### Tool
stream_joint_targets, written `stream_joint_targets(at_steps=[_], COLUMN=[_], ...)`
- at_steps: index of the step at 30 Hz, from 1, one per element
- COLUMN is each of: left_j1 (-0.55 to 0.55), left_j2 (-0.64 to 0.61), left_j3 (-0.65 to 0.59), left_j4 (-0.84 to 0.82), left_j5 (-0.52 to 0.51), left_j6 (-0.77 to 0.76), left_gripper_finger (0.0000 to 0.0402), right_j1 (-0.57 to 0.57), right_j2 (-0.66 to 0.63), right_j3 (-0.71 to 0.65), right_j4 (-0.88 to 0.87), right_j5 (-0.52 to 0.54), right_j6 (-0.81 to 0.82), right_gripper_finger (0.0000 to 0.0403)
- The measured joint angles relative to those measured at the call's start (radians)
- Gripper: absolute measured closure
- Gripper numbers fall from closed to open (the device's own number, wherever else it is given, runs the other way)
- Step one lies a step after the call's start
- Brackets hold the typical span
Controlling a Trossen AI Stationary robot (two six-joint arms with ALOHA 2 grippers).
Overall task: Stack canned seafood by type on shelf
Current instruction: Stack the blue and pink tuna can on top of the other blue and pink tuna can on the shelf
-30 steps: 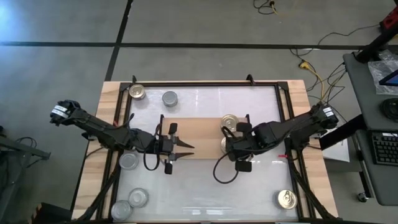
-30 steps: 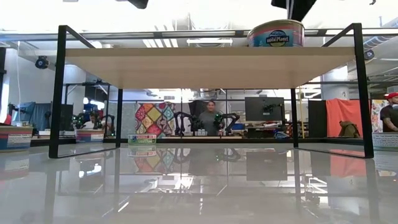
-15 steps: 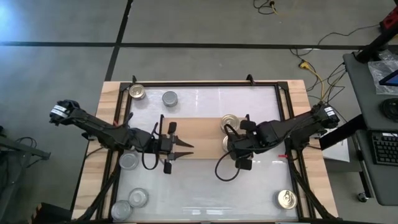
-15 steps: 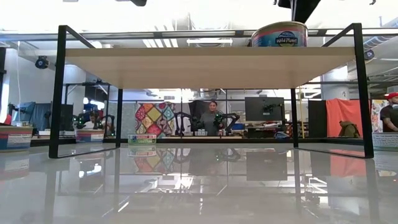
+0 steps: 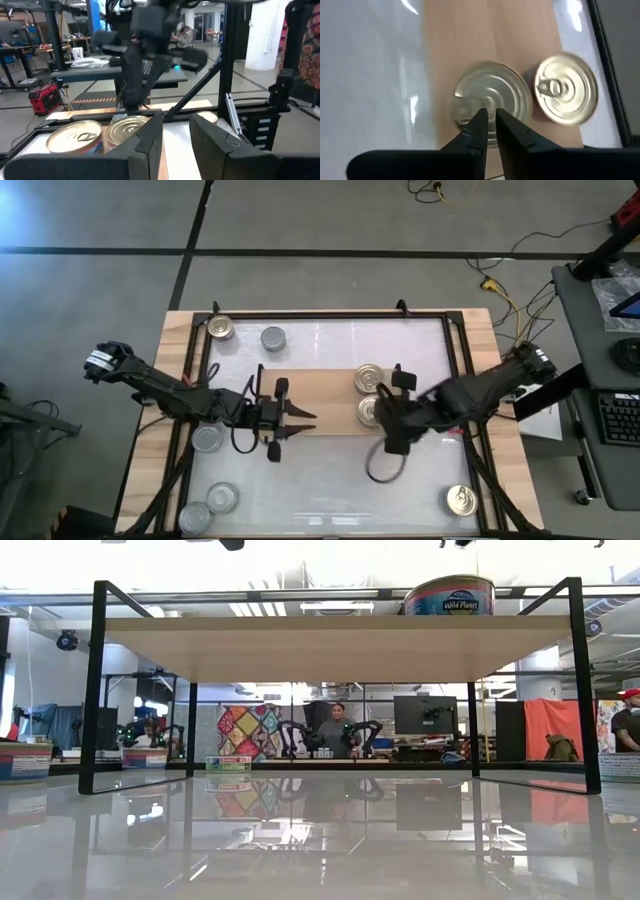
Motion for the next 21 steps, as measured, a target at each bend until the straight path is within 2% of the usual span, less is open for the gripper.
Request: stream_joint_targets(at_steps=[5, 10, 15, 21], left_j1=[0.0, -0.024, -0.122, -0.273], left_j2=[0.047, 0.067, 0.067, 0.113], left_j3=[0.0, 0.0, 0.048, 0.164], left_j4=[0.063, 0.083, 0.118, 0.074], left_j5=[0.0, -0.002, -0.029, -0.122], left_j6=[-0.009, -0.06, -0.097, -0.001], left_gripper_finger=[0.0318, 0.0318, 0.0318, 0.0318], right_j1=[0.141, 0.282, 0.444, 0.601], right_j2=[-0.024, -0.024, -0.005, 0.065], right_j3=[0.0, 0.0, 0.0, 0.0], right_j4=[0.047, 0.029, 0.036, 0.037], right_j5=[0.015, 0.015, 0.011, 0.009], right_j6=[0.047, 0.204, 0.485, 0.834], right_gripper_finger=[0.0374, 0.0374, 0.0374, 0.0374])
